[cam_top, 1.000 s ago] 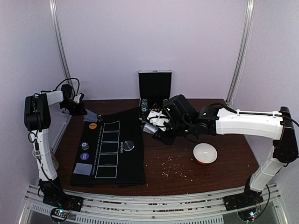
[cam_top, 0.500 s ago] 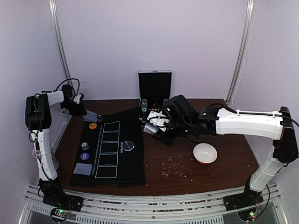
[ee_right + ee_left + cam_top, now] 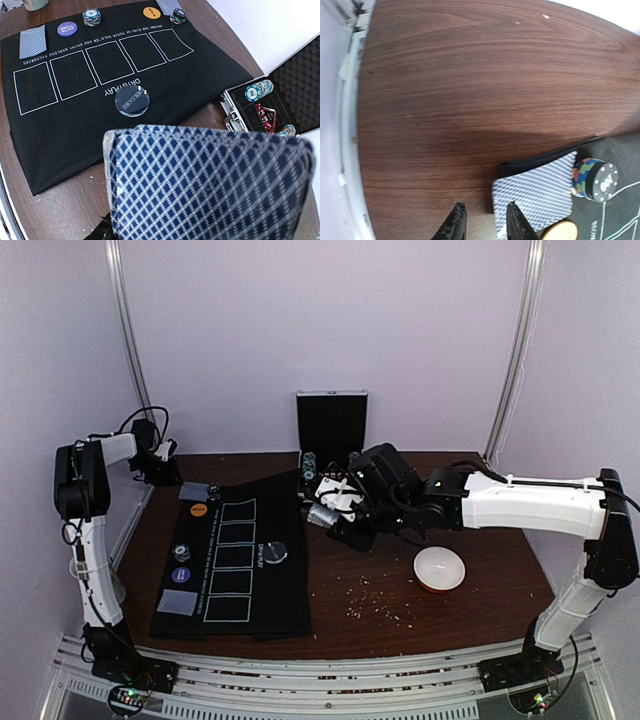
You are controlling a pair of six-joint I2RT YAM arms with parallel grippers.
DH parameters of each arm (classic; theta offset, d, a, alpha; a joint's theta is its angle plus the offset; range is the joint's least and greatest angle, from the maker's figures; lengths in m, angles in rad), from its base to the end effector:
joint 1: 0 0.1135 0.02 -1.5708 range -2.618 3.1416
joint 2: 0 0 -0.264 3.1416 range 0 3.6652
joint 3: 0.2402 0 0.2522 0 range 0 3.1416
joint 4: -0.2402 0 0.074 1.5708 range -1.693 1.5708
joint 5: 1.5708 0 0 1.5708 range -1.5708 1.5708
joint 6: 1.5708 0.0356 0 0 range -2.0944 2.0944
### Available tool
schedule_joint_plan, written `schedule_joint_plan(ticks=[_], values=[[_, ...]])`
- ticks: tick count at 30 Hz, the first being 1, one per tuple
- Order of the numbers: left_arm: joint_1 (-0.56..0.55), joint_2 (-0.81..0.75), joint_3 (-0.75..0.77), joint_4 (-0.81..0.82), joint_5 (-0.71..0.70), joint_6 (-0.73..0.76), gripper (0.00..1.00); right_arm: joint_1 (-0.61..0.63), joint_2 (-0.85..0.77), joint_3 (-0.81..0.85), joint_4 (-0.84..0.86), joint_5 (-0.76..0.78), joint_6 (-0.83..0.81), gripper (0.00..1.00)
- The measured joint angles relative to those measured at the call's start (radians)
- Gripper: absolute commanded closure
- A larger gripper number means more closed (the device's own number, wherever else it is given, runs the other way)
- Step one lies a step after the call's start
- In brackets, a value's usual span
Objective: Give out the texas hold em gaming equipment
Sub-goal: Distribute the poker card in the big blind area, then pick up the poker card from the face-down deck piles.
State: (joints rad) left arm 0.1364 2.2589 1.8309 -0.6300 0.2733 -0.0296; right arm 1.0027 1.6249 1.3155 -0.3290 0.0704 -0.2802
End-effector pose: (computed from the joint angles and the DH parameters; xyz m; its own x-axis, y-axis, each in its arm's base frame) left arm 0.4853 0.0569 0.1760 -0.8629 -0.1472 -0.4834 -0.0253 0.9680 -0.2496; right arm 0.2032 0.3138 0.2944 -0.0840 -0.6443 -0.7601 -0.8675 0.4226 -0.2624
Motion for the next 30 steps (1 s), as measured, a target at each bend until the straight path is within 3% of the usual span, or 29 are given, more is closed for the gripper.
schedule_joint_plan(ticks=[4, 10, 14, 18, 24, 30], values=[[-0.002, -0.026, 0.001, -0.003, -0.054, -0.008, 0.68, 0.000, 0.000, 0.000, -0.003, 0.001, 0.000, 0.51], [-0.064, -0.296, -0.092, 0.009, -0.065, -0.041, 0.44, 0.000, 0.000, 0.000, -0.007, 0.001, 0.001, 0.51], [-0.240, -0.544, -0.159, 0.058, 0.036, -0.041, 0.30, 0.000, -0.006, 0.000, -0.006, 0.000, 0.005, 0.51], [-0.430, -0.733, -0.328, 0.157, 0.268, -0.043, 0.15, 0.000, -0.023, 0.000, 0.002, -0.003, 0.014, 0.50], [-0.603, -0.810, -0.613, 0.317, 0.449, -0.094, 0.10, 0.002, -0.031, 0.000, 0.029, -0.008, 0.019, 0.50], [-0.731, -0.747, -0.654, 0.428, 0.512, -0.169, 0.10, 0.010, -0.029, 0.002, 0.041, -0.015, 0.022, 0.50]])
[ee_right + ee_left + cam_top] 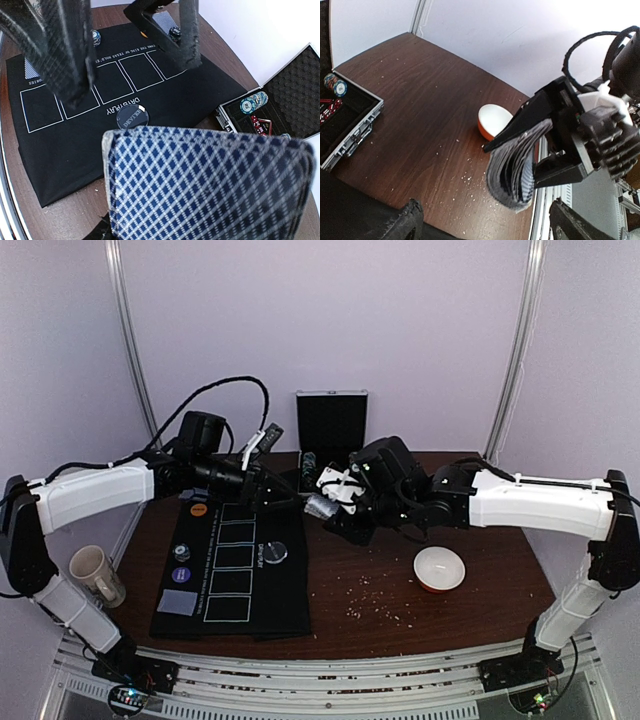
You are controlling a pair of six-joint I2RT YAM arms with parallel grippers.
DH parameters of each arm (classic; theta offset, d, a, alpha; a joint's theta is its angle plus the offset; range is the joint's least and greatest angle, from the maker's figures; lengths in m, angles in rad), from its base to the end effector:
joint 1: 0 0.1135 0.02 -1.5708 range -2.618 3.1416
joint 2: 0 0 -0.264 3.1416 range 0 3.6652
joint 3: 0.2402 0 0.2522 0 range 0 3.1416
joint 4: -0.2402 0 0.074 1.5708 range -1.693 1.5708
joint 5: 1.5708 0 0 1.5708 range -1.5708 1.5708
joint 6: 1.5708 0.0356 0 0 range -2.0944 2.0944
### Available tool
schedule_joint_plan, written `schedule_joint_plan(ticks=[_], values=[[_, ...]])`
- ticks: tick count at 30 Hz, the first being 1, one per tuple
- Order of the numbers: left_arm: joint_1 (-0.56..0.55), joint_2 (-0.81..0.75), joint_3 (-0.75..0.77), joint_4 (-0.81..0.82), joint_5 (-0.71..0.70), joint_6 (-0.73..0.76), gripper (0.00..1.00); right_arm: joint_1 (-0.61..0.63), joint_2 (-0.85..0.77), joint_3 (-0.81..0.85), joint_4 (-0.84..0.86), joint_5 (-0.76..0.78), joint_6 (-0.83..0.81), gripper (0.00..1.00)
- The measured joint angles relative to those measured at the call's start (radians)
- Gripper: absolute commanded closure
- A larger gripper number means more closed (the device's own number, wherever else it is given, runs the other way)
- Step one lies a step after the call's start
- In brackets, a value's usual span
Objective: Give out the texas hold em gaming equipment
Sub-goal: Pick up the poker card from the face-down deck piles.
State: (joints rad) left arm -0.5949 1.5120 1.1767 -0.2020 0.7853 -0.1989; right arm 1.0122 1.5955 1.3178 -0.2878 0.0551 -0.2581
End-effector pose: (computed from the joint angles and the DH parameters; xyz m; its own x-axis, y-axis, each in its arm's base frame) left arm 0.2681 -0.2118 0.3023 -0.5932 0.2327 -0.7707 0.7979 0.2971 -0.5245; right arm 0.1983 0.3136 0.3093 -0.0648 -0.5845 -0.8088 -0.8673 0.4338 -0.2440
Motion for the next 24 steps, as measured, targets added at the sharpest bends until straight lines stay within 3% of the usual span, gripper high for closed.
schedule_joint_plan(ticks=[3, 7, 13, 24], values=[[-0.015, 0.018, 0.000, 0.058, 0.018, -0.022, 0.14, 0.005, 0.011, 0.004, 0.003, 0.000, 0.000, 0.50], [-0.029, 0.059, 0.011, 0.084, 0.023, -0.040, 0.29, 0.018, 0.025, 0.011, 0.002, -0.001, 0.000, 0.50], [-0.042, 0.122, 0.056, 0.055, 0.008, -0.030, 0.35, 0.027, 0.044, 0.032, -0.002, 0.000, -0.003, 0.50], [-0.066, 0.111, 0.085, -0.023, -0.043, 0.049, 0.77, 0.027, 0.054, 0.034, -0.003, 0.008, -0.005, 0.50]])
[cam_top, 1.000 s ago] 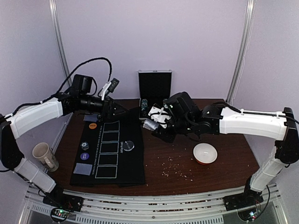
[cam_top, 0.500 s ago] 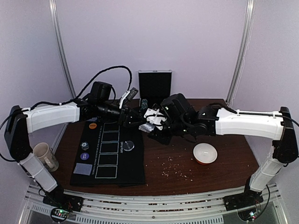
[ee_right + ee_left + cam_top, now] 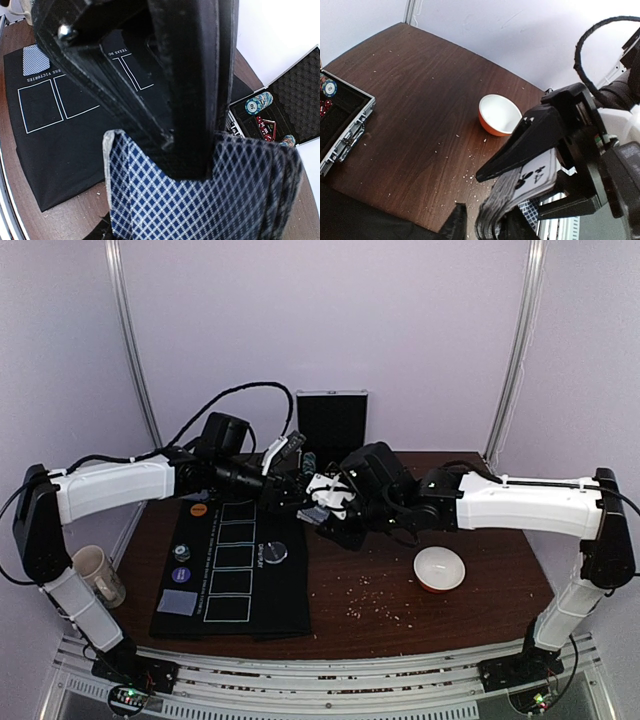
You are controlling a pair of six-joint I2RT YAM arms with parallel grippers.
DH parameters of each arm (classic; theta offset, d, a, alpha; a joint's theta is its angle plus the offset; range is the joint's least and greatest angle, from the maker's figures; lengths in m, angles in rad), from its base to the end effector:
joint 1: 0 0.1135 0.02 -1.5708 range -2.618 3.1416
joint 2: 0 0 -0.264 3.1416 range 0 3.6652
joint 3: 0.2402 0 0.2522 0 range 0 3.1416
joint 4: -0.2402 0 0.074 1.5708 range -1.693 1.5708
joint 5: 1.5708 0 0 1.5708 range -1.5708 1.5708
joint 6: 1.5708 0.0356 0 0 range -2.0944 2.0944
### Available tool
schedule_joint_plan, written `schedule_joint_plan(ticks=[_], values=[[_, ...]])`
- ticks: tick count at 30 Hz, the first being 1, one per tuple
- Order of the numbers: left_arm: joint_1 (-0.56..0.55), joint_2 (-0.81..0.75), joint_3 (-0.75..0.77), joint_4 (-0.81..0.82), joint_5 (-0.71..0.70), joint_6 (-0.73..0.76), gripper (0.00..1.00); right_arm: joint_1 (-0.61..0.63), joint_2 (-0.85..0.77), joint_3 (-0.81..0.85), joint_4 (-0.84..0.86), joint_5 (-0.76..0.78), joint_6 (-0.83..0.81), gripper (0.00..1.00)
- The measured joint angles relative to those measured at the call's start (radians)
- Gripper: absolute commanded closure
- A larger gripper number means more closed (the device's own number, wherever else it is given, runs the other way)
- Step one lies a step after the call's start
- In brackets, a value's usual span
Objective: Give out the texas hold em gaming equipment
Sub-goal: Pick up the poker card from the face-down deck piles.
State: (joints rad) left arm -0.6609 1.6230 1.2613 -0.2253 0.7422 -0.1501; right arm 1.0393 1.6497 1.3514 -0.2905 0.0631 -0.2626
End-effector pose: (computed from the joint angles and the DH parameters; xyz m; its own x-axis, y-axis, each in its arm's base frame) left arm 0.2754 -0.2446 0.2911 -0.5664 0.3008 -0.7673 0.8212 0.2845 -0.4947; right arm 0.1964 0.3296 0.3012 -0.0554 -0.6054 -0.7940 -0.8782 0.4079 -0.2497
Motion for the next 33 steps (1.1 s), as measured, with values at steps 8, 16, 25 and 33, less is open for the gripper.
schedule_joint_plan(ticks=[8, 16, 25, 33], values=[[-0.007, -0.028, 0.037, -0.092, -0.062, 0.068, 0.83, -0.002, 0.000, 0.000, 0.007, 0.009, 0.000, 0.50], [-0.006, -0.028, 0.049, -0.131, -0.087, 0.099, 0.83, -0.002, 0.000, 0.000, -0.008, 0.018, 0.000, 0.51], [0.003, -0.035, 0.053, -0.146, -0.074, 0.113, 0.97, -0.002, 0.000, 0.000, -0.014, 0.019, 0.000, 0.51], [0.006, -0.064, 0.049, -0.151, -0.050, 0.125, 1.00, -0.001, 0.000, 0.000, -0.013, 0.024, -0.001, 0.51]])
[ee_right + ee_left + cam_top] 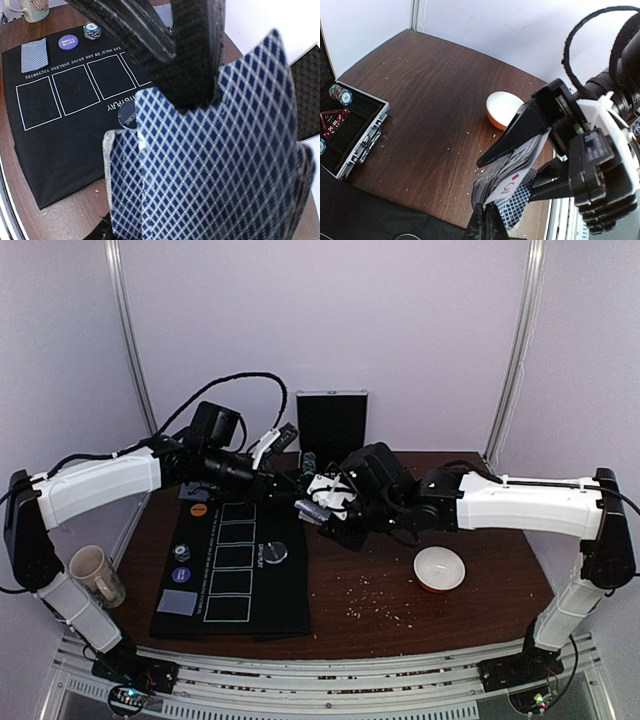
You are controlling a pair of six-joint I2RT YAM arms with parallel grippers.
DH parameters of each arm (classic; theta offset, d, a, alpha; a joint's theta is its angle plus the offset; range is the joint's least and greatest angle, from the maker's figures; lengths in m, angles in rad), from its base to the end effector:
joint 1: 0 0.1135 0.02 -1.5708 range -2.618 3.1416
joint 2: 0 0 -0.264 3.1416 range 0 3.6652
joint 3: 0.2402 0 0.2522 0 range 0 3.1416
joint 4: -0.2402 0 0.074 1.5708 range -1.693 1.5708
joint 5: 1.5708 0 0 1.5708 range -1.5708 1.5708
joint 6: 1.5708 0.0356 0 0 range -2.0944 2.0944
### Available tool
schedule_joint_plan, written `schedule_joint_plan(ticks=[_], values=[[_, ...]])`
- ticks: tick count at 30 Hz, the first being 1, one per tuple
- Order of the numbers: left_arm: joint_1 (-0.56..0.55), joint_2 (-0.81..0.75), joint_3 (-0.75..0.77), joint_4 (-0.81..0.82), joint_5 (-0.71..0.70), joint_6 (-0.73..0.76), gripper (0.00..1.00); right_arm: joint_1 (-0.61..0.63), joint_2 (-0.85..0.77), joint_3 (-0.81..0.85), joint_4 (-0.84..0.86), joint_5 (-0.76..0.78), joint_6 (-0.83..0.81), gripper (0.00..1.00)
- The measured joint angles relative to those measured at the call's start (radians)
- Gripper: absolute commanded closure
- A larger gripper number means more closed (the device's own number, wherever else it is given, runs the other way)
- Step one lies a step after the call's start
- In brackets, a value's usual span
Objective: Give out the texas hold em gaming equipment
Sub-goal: Pick up the poker card from the face-down deck piles, then distribute the poker card in the small blind area.
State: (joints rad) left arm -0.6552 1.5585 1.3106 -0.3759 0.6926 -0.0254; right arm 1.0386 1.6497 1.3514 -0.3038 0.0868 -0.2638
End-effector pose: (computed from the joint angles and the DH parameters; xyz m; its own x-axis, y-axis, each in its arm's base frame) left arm 0.2647 -0.2320 0.3163 -0.4854 0.3483 -0.8019 0.8678 0.3034 -0.3935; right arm 0.1969 0.3283 0.3000 -0.0631 -0.6190 -0.7828 -0.8687 0.4202 -0.2623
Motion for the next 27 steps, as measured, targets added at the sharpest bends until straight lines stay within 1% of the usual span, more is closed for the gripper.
schedule_joint_plan(ticks=[7, 11, 14, 17, 22, 27], values=[[0.025, -0.052, -0.024, -0.001, 0.024, 0.002, 1.00, 0.000, 0.000, -0.001, 0.011, 0.002, 0.000, 0.51], [0.081, -0.069, -0.027, -0.017, 0.065, -0.008, 1.00, -0.009, -0.001, -0.008, 0.017, 0.002, 0.000, 0.51], [0.126, -0.085, -0.040, -0.029, 0.097, -0.040, 1.00, -0.018, -0.002, -0.021, 0.020, 0.002, 0.000, 0.51], [0.143, -0.113, -0.061, -0.058, 0.106, -0.092, 1.00, -0.031, -0.002, -0.032, 0.021, 0.002, 0.001, 0.51], [0.166, -0.182, -0.080, -0.224, 0.071, -0.192, 1.00, -0.047, -0.008, -0.053, 0.024, 0.002, -0.002, 0.51], [0.254, -0.307, -0.169, -0.461, -0.069, -0.291, 1.00, -0.057, -0.010, -0.068, 0.028, -0.006, -0.024, 0.51]])
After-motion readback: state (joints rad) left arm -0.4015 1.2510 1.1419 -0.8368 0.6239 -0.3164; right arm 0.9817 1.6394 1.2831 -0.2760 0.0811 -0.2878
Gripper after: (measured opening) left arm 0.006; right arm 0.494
